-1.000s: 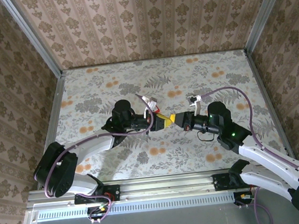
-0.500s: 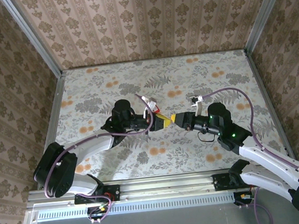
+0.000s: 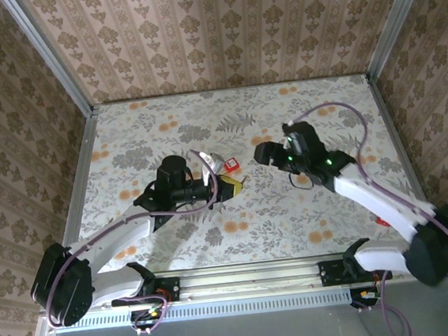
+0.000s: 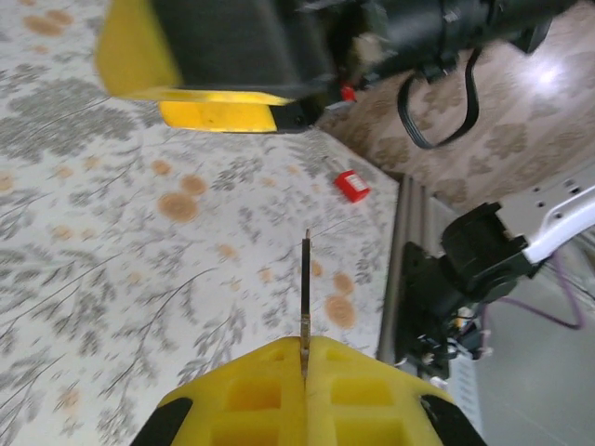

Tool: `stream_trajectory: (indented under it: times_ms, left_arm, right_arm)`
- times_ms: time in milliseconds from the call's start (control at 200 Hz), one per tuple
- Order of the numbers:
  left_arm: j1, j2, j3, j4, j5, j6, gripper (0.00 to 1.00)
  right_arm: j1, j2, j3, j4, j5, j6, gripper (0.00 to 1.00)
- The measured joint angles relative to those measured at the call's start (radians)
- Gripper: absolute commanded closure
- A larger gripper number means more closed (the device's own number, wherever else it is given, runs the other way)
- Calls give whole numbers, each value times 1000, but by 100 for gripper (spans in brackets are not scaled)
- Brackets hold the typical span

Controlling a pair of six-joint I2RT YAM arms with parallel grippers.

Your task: Unlock with the key

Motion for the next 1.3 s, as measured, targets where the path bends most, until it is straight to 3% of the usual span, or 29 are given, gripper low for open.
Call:
stream_trajectory:
  times_ms: [215, 375, 600, 810, 1075, 1300]
  left_arm:
    - [20, -84, -81, -85, -104, 13, 100]
    - [53, -195, -119, -134, -141, 11, 100]
    - [92, -354, -119, -217, -195, -3, 100]
    - [132, -408, -119, -257, -214, -26, 100]
    - [144, -438, -119, -292, -216, -37, 100]
    - [148, -438, -119, -309, -217, -38, 100]
  right_arm:
    - [68, 382, 250, -95, 32, -21, 25]
    - [101, 570, 430, -172, 50, -172, 28]
    - [108, 643, 496, -319, 121, -452, 26]
    - [124, 706, 565, -396, 198, -649, 24]
    - [167, 881, 696, -429, 264, -774, 23]
    - [175, 927, 795, -454, 325, -828, 22]
